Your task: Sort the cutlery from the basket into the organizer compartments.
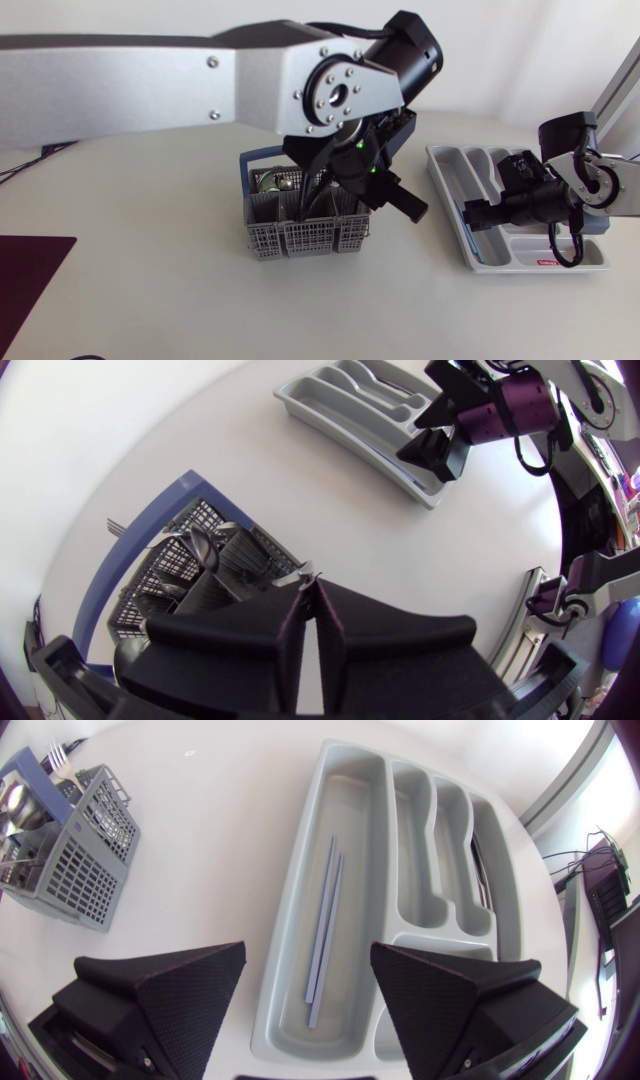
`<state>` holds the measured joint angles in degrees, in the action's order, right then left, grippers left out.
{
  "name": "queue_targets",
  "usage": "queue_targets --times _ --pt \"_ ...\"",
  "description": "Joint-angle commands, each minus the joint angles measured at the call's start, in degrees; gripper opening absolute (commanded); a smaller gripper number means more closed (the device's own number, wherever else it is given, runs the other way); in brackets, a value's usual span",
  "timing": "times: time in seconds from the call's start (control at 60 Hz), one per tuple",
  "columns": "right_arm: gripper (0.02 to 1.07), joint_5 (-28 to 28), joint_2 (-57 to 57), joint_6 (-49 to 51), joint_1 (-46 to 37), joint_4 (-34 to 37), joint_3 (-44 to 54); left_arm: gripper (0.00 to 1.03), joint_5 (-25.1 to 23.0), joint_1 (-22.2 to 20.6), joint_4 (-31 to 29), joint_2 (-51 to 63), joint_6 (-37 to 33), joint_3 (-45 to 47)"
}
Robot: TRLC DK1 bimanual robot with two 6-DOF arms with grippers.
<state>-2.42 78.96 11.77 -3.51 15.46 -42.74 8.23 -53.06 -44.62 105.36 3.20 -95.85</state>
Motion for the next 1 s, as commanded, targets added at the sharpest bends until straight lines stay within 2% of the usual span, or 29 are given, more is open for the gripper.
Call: queue_targets --times 0.0,0.183,0.317,0.667,0.767,0.983 --pt "0.95 1.1 -1.6 -0.4 1.5 1.4 1.5 0.06 -2.0 1.3 -2.6 -3.1 0.8 -1.7" --pt "0.97 1.4 -4.0 -0.3 3.8 2.7 1.7 0.06 -12.3 4.5 -6.4 -5.3 2.2 -4.6" --pt "0.98 0.0 -10.3 1.9 7.3 3.9 2.8 0.06 -15.9 6.4 -7.5 -7.5 2.4 -5.7" --pt "0.98 -9.5 -28.1 4.4 17.5 7.9 3.1 0.06 -22.2 7.6 -12.2 -12.3 1.6 -10.7" --pt "0.98 -13.9 -30.4 4.5 18.9 8.5 2.7 0.06 -25.5 8.3 -12.7 -12.7 1.4 -9.9" --pt "0.97 -18.1 -32.9 4.9 23.9 8.4 3.0 0.06 -34.7 10.4 -13.1 -12.6 -1.3 -7.4"
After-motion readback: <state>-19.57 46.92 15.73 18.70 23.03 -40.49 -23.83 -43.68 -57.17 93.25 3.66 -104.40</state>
